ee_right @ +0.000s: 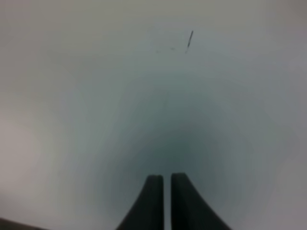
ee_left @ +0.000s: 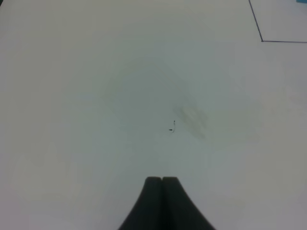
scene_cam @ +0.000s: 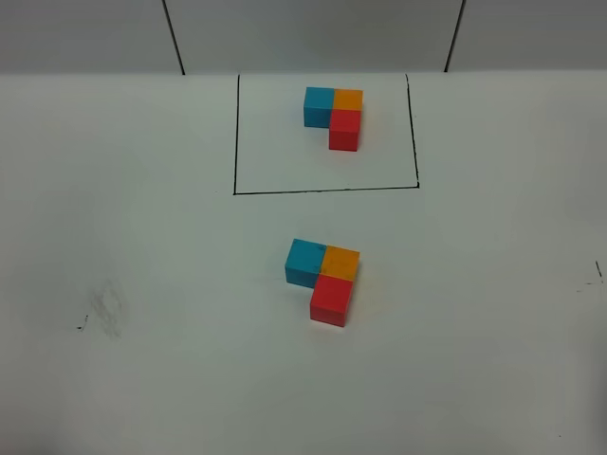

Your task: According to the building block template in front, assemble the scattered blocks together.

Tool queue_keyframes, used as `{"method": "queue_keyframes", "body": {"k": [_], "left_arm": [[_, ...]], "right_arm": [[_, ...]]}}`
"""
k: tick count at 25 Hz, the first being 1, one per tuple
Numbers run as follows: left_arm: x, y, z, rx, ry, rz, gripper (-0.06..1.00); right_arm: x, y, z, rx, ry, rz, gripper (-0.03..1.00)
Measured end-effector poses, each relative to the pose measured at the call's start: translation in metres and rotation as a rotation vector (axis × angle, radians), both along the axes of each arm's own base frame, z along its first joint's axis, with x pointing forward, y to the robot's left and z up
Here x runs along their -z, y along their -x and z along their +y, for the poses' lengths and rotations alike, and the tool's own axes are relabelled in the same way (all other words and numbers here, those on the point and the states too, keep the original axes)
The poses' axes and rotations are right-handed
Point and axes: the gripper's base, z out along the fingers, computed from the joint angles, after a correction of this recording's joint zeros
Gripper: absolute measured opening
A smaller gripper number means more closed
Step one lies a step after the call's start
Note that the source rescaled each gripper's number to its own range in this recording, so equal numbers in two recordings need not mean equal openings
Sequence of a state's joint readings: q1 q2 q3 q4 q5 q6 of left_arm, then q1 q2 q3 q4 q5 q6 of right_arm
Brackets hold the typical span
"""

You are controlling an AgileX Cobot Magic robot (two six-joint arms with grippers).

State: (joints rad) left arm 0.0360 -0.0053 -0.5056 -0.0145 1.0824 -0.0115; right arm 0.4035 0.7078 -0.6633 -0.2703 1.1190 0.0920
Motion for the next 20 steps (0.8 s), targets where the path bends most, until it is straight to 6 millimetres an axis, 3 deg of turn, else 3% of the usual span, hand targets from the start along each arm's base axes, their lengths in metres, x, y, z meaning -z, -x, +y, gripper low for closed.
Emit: {"method": "queue_keyframes", "body": {"k": [7,13,20], "left_arm": [[0.000,0.000,0.000,0.000,0.000,0.000,0.00],[0.000,0.000,0.000,0.000,0.000,0.000,0.00],[0.000,0.000,0.000,0.000,0.000,0.000,0.00]], "right_arm": [[0.019,0.050,-0.005,-0.092,-0.174,-0.066,0.00],[0.018,0.058,-0.004,-0.144,-0.211,-0.101,0.00],[0.018,0.055,-0.010,-0.143,-0.129,-0.139,0.00]]}}
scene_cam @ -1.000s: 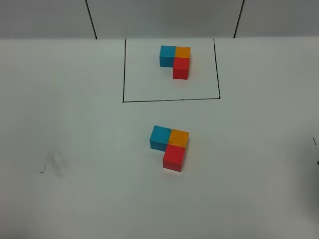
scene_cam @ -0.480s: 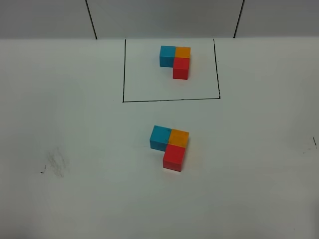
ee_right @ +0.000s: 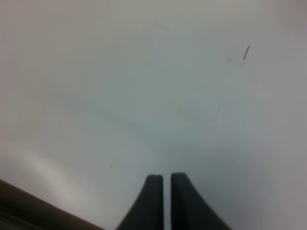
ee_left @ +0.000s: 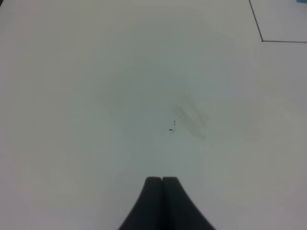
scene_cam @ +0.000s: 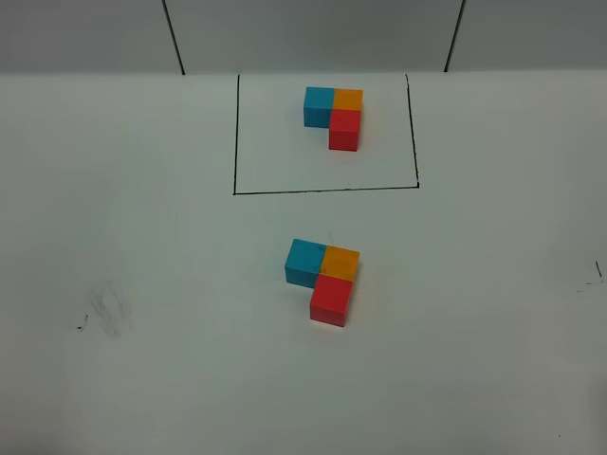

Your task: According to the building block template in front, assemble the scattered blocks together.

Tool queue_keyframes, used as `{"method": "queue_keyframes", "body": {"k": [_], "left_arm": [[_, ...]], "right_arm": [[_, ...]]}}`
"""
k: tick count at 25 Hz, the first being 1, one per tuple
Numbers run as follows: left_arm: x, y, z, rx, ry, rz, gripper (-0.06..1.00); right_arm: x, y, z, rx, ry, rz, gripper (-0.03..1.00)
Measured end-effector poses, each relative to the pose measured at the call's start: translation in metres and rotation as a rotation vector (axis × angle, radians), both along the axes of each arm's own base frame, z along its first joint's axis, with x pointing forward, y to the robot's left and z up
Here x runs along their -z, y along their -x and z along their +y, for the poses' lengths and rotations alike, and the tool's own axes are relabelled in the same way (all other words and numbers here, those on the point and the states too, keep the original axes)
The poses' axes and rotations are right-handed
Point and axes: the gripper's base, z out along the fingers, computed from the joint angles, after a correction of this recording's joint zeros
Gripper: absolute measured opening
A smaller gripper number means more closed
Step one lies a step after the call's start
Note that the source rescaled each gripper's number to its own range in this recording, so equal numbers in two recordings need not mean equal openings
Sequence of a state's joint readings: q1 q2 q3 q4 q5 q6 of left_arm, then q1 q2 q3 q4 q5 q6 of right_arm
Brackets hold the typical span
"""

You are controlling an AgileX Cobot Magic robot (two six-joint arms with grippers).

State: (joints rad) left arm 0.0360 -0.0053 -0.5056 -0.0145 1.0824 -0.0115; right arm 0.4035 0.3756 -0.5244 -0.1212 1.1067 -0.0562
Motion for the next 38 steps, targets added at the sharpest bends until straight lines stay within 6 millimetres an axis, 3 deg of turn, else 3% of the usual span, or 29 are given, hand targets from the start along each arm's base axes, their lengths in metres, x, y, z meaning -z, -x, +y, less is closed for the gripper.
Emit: {"method": "queue_keyframes", "body": {"k": [7,16,24,38], "left_arm": [[0.000,0.000,0.000,0.001,-0.001,0.000,0.00],[0.000,0.000,0.000,0.001,-0.002,0.001,0.00],[0.000,0.000,0.000,0.001,-0.002,0.001,0.00],[0.000,0.000,0.000,0.001,-0.002,0.001,0.00]], "right_arm": [[0.005,0.001,0.008,-0.124,-0.010,-0.002,0.00],[0.005,0.001,0.009,-0.138,-0.012,-0.002,0.00],[0.004,0.000,-0.001,0.024,0.021,-0.028,0.00],[-0.004,0.052,-0.008,0.247,0.013,-0.364,0.00]]}}
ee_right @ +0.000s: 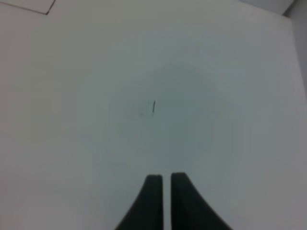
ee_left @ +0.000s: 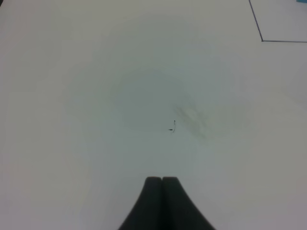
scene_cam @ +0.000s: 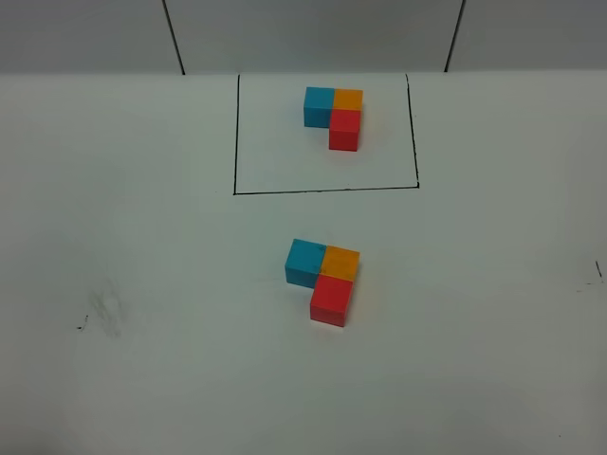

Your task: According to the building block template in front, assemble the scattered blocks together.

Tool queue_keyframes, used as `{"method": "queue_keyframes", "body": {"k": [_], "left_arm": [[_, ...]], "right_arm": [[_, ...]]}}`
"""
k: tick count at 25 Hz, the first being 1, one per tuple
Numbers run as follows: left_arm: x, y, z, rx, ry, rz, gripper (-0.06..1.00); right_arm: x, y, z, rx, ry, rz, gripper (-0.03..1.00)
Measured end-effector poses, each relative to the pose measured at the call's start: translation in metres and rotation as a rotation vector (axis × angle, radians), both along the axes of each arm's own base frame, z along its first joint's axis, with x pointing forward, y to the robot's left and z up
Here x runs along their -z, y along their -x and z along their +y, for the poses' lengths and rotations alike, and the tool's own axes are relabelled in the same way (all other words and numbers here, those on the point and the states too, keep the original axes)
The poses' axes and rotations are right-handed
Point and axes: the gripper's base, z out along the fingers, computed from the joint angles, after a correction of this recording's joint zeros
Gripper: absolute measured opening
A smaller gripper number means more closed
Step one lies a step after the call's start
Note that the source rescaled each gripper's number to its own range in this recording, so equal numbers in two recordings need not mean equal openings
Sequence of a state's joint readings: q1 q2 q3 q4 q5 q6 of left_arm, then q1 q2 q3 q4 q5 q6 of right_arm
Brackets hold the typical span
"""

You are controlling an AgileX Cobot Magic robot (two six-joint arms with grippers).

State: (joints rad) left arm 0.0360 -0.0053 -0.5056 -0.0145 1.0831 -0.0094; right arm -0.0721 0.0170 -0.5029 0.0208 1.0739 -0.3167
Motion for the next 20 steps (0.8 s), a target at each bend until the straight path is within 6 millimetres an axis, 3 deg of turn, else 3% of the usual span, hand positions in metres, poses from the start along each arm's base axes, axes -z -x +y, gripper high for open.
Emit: {"method": "queue_keyframes", "body": {"k": [20], "left_arm": [[0.0000,0.0000,0.0000,0.000,0.000,0.000,0.00]], "right_arm": [[0.0002,0.0032,0.0005,0.041,0.002,-0.020,0.00]]}}
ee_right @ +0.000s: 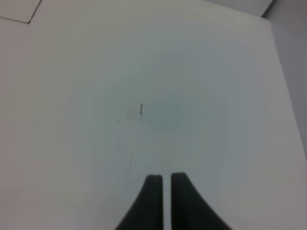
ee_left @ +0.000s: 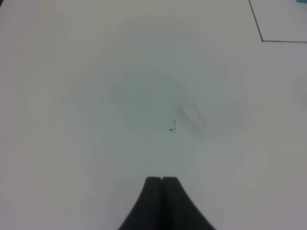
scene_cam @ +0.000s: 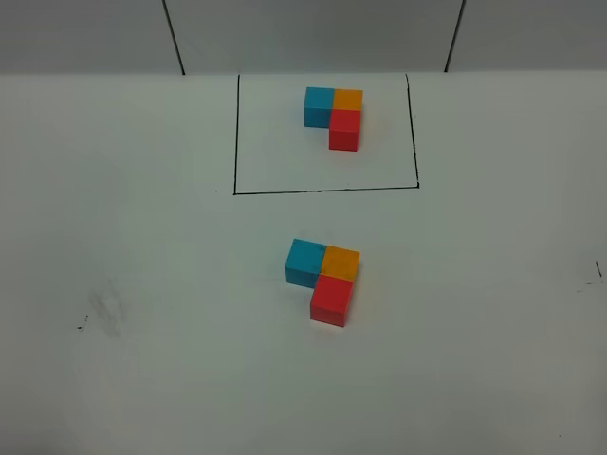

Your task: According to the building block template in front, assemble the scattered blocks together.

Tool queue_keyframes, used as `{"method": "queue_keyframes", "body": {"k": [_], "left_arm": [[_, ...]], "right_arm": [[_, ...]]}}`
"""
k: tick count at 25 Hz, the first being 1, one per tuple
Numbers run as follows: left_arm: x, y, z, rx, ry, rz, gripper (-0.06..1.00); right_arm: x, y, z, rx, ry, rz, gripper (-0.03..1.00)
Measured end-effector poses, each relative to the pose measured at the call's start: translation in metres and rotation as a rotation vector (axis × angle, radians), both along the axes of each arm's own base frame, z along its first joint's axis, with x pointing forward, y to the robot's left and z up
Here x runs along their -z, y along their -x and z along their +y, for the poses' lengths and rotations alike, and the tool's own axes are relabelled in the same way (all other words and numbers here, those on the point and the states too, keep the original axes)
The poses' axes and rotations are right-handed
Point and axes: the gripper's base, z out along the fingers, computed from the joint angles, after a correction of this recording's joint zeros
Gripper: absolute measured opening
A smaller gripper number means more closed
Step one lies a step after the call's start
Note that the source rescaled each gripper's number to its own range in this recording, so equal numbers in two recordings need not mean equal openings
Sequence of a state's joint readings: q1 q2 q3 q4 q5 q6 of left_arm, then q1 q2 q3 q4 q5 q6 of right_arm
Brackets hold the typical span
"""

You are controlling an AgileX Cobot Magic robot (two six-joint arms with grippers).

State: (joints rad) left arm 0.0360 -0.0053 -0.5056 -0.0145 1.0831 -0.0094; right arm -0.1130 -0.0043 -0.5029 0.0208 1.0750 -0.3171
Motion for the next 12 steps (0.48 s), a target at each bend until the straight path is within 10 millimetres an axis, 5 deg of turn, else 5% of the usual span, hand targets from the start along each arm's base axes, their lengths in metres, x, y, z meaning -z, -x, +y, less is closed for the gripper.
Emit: {"method": "queue_keyframes", "body": {"k": [12], "left_arm": [[0.0000,0.0000,0.0000,0.000,0.000,0.000,0.00]], "right_arm": [[0.0000,0.0000,0.0000,0.000,0.000,0.000,0.00]]}}
